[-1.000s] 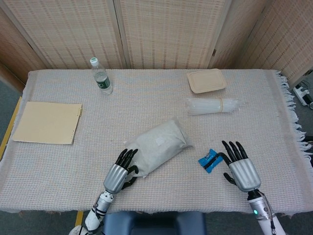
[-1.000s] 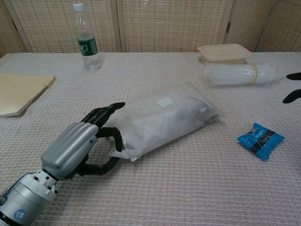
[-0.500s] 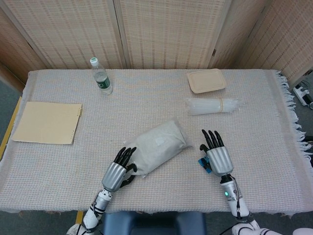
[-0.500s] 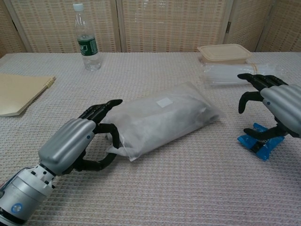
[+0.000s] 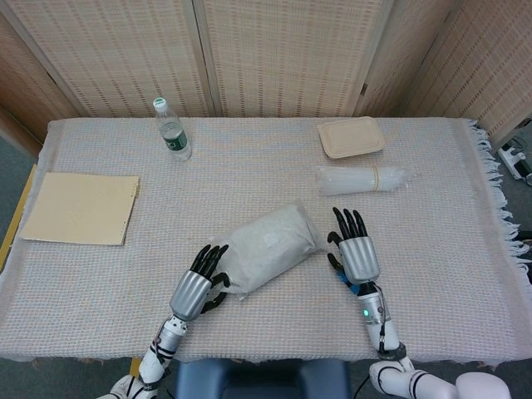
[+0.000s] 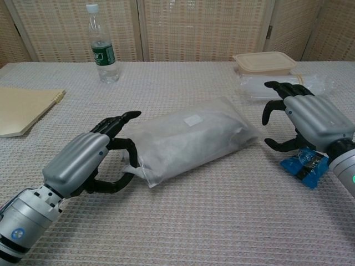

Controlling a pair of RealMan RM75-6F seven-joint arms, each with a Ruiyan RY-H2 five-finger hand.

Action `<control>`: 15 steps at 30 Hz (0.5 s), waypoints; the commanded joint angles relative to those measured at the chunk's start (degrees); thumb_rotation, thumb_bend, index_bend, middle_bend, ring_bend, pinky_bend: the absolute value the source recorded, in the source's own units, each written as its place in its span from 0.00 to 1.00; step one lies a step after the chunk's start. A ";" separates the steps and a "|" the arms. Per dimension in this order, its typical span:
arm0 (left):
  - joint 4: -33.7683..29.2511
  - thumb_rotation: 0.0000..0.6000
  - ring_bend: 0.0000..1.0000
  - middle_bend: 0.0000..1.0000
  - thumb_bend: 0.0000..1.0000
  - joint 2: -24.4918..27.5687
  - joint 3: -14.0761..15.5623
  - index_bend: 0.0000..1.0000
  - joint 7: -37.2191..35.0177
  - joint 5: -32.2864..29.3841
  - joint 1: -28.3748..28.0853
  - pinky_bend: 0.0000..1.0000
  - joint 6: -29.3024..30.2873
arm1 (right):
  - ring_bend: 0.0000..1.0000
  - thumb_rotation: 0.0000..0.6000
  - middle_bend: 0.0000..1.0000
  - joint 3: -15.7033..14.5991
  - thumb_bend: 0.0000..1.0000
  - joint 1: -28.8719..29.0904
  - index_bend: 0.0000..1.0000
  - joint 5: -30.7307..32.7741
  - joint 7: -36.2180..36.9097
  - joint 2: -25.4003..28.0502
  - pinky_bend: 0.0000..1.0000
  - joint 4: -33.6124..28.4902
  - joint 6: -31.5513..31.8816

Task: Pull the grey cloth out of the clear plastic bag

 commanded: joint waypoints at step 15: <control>-0.21 1.00 0.00 0.06 0.52 0.93 -0.52 0.69 -0.36 -0.64 -0.53 0.00 -0.08 | 0.00 1.00 0.06 0.02 0.30 3.82 0.53 1.79 4.47 -6.43 0.00 10.20 -0.57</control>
